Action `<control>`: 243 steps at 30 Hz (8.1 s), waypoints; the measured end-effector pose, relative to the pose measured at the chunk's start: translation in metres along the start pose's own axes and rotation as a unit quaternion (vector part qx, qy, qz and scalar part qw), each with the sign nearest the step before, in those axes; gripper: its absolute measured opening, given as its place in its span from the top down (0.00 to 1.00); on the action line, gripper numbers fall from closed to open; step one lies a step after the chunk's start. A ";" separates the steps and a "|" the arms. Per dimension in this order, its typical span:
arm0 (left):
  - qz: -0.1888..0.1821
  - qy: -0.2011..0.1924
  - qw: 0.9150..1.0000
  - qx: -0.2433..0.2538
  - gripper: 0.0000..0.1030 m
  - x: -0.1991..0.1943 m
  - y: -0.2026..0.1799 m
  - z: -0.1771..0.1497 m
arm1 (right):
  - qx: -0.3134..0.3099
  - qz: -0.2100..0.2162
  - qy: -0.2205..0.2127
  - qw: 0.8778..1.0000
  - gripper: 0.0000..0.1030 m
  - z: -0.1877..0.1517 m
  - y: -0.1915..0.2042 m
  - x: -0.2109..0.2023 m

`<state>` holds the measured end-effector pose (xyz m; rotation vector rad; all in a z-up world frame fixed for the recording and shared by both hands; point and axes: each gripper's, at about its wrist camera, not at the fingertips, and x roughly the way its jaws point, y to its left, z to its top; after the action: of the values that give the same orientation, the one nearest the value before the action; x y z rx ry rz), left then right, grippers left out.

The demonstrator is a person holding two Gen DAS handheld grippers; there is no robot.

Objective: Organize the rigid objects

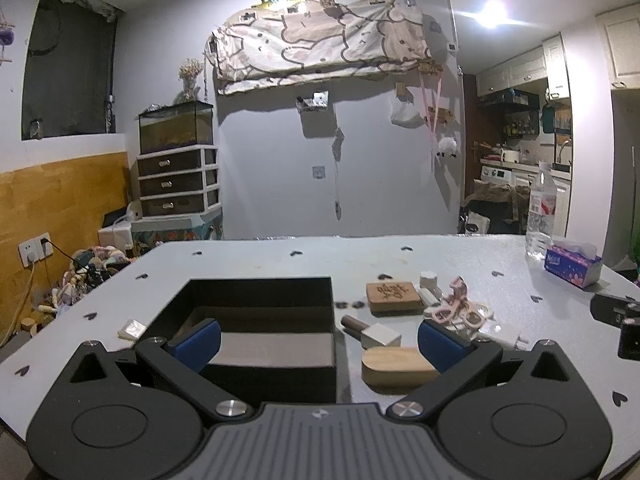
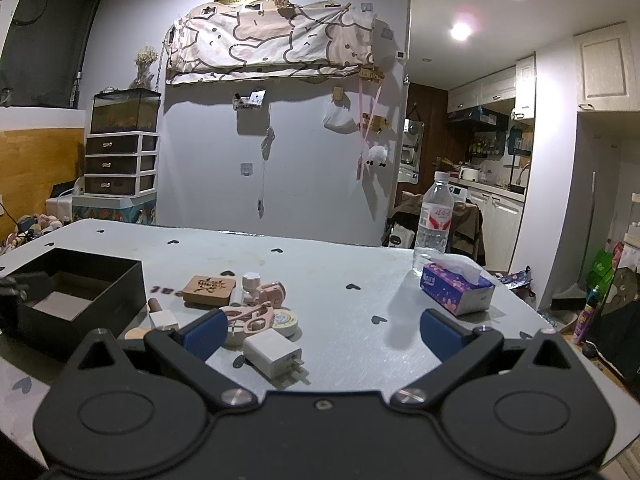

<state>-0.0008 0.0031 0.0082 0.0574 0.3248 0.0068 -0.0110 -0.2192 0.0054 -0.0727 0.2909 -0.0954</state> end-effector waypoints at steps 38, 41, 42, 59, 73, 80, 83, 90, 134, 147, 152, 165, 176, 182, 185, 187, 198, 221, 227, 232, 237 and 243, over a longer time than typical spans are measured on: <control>0.045 0.144 0.985 -0.085 0.48 0.113 0.181 -0.007 | 0.044 0.113 0.100 0.988 0.00 -0.023 0.108 0.116; 0.043 0.159 0.983 -0.081 0.60 0.123 0.181 -0.011 | 0.049 0.127 0.116 0.984 0.00 -0.025 0.116 0.125; 0.044 0.163 0.982 -0.080 0.66 0.125 0.182 -0.012 | 0.049 0.130 0.120 0.983 0.00 -0.026 0.119 0.128; 0.038 0.159 0.985 -0.050 0.97 0.130 0.172 -0.013 | 0.059 0.128 0.181 0.973 0.07 -0.033 0.138 0.167; 0.018 0.161 0.986 -0.039 0.98 0.132 0.177 -0.012 | 0.008 0.154 0.107 0.982 0.16 0.029 0.127 0.135; -0.012 0.165 0.986 -0.019 0.97 0.134 0.178 -0.011 | -0.002 0.248 0.121 0.961 0.16 0.074 0.186 0.154; -0.037 0.165 0.986 -0.004 0.97 0.134 0.177 -0.012 | 0.001 0.274 0.148 0.950 0.16 0.081 0.216 0.169; -0.061 0.167 0.984 0.011 0.97 0.132 0.174 -0.014 | 0.014 0.272 0.236 0.933 0.16 0.072 0.269 0.211; -0.044 0.172 0.983 -0.046 0.97 0.129 0.179 -0.013 | 0.103 -0.021 0.156 0.982 0.01 0.012 0.067 0.146; -0.049 0.171 0.983 -0.042 0.96 0.128 0.179 -0.013 | 0.151 -0.066 0.193 0.967 0.02 -0.034 0.043 0.177; -0.048 0.171 0.983 -0.042 0.96 0.128 0.179 -0.012 | 0.144 -0.054 0.199 0.968 0.08 -0.034 0.048 0.181; -0.048 0.172 0.983 -0.046 0.96 0.129 0.180 -0.013 | 0.131 -0.045 0.199 0.970 0.29 -0.031 0.051 0.185; -0.048 0.172 0.983 -0.046 0.96 0.129 0.180 -0.013 | 0.114 0.027 0.120 0.986 0.29 0.027 0.070 0.156; -0.047 0.173 0.983 -0.046 0.96 0.129 0.180 -0.013 | 0.081 0.150 0.111 0.979 0.29 0.054 0.118 0.154; -0.045 0.170 0.983 -0.046 0.96 0.128 0.179 -0.012 | 0.065 0.208 0.119 0.969 0.29 0.063 0.144 0.156; -0.045 0.168 0.984 -0.045 0.96 0.128 0.179 -0.011 | 0.054 0.243 0.132 0.960 0.29 0.067 0.162 0.159; -0.043 0.172 0.983 -0.047 0.96 0.127 0.177 -0.012 | 0.042 0.327 0.251 0.910 0.29 0.054 0.246 0.196; -0.040 0.177 0.982 -0.042 0.97 0.131 0.175 -0.010 | 0.087 0.334 0.290 0.892 0.19 0.049 0.252 0.207; -0.040 0.177 0.982 -0.042 0.97 0.131 0.175 -0.010 | 0.057 0.340 0.238 0.908 0.11 0.060 0.236 0.187; -0.038 0.178 0.983 -0.041 0.97 0.131 0.175 -0.010 | 0.047 0.333 0.195 0.921 0.08 0.066 0.209 0.170; -0.038 0.178 0.982 -0.045 0.97 0.131 0.176 -0.011 | 0.048 0.307 0.170 0.935 0.06 0.067 0.179 0.160; -0.035 0.178 0.982 -0.047 0.97 0.131 0.175 -0.011 | 0.072 0.260 0.154 0.951 0.05 0.060 0.140 0.156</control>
<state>0.1201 0.1804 -0.0340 -0.0506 0.6835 -0.0385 0.1670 -0.0931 0.0064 0.1664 0.6059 0.3997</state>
